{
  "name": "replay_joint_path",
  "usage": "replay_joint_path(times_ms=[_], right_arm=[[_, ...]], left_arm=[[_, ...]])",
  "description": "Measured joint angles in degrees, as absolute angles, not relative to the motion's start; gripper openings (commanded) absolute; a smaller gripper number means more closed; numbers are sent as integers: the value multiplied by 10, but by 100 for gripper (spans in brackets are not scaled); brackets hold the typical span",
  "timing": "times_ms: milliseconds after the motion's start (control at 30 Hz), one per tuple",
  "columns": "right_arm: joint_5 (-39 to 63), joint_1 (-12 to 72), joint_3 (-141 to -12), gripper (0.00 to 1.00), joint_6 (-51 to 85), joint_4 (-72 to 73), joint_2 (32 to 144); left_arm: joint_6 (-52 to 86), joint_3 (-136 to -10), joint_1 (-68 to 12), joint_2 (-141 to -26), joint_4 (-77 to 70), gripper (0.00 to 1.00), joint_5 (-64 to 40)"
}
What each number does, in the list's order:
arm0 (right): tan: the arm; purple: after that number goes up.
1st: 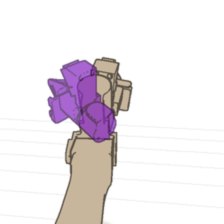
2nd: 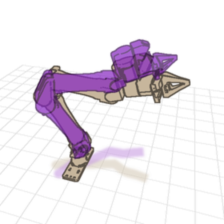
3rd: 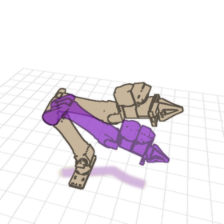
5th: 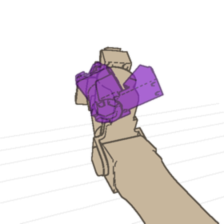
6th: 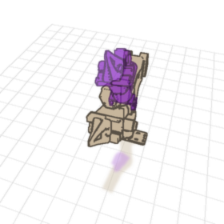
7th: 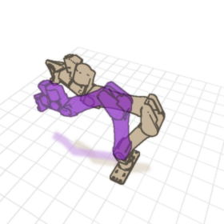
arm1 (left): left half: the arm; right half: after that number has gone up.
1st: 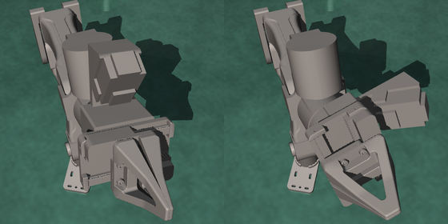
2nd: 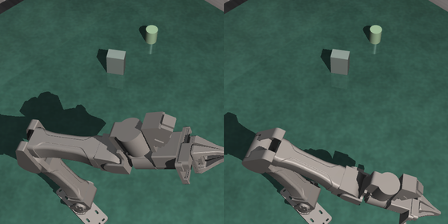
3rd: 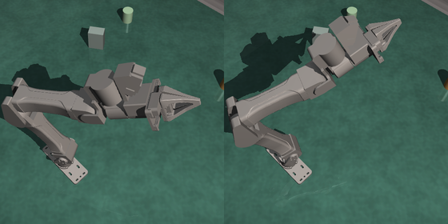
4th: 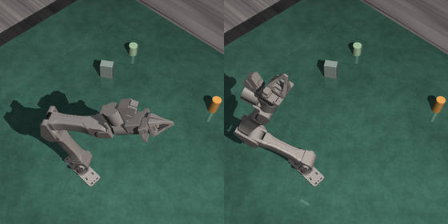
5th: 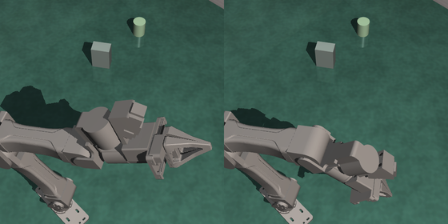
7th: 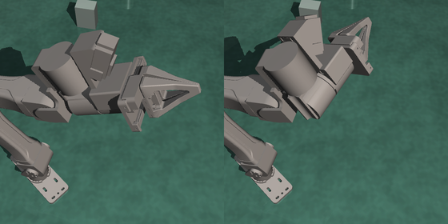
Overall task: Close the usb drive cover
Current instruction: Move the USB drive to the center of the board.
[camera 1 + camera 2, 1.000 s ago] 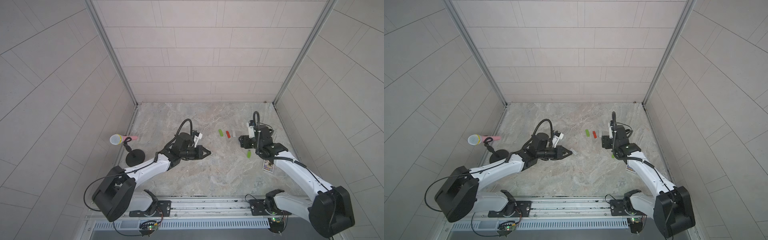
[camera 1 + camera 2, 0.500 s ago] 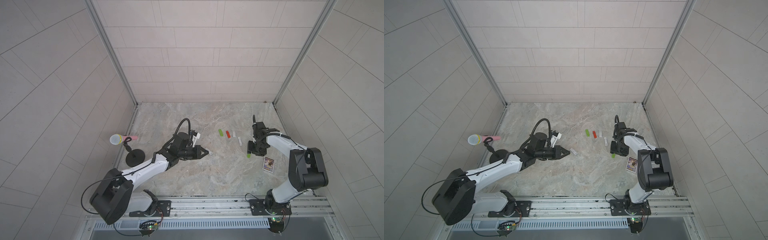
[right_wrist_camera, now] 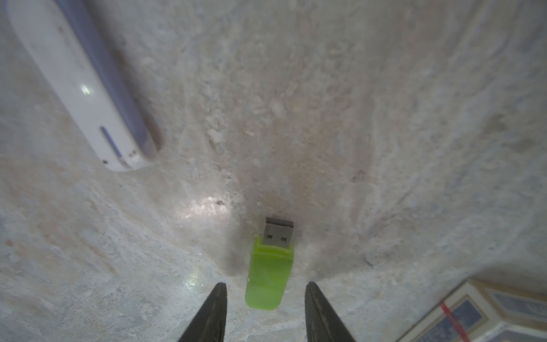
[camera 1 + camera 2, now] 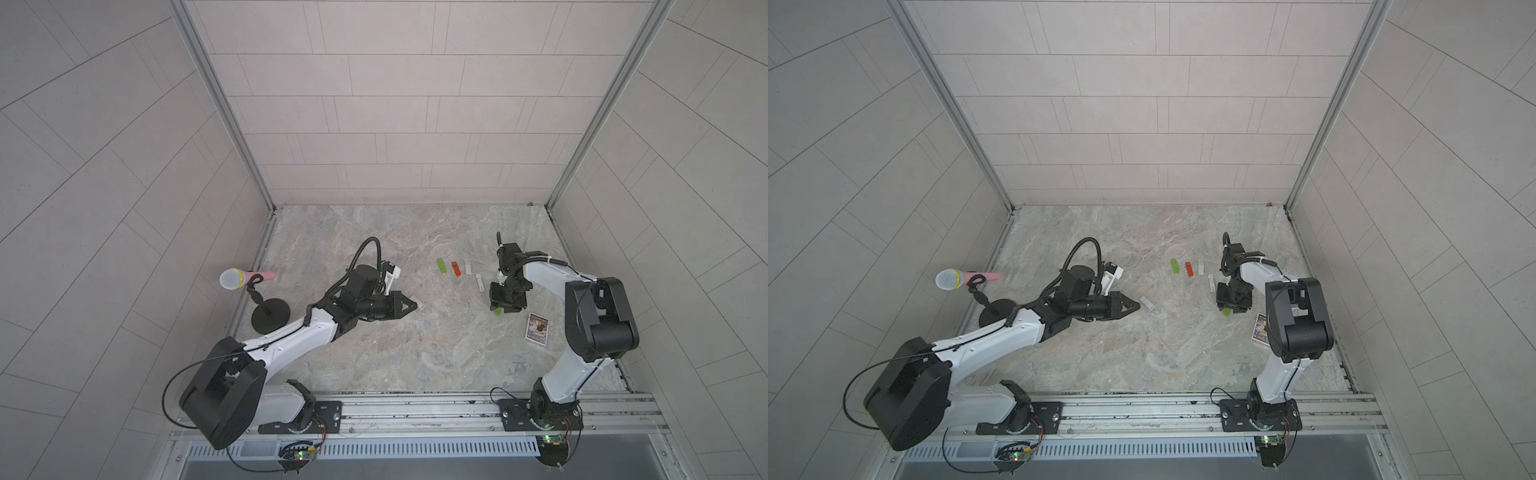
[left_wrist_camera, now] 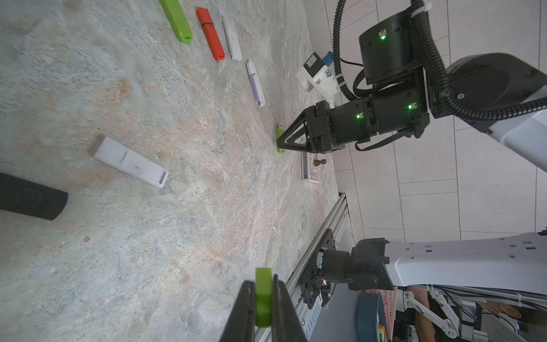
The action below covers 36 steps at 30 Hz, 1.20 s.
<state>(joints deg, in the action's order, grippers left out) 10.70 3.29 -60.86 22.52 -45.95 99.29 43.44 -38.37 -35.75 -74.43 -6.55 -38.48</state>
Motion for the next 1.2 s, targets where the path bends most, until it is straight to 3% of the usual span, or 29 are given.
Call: replay_joint_path(times_ms=[433, 600, 967, 1200], right_arm=[[69, 52, -631, 19, 215, -471, 1024], [58, 89, -610, 17, 216, -464, 1008], [65, 254, -576, 18, 236, -477, 983], [65, 277, -605, 20, 233, -504, 1009]], left_arm=[[429, -400, -356, -749, -58, 6, -387], [428, -400, -356, -750, -56, 6, -386], [427, -417, -354, -758, -48, 6, -375], [429, -421, -351, -759, -44, 6, -354]])
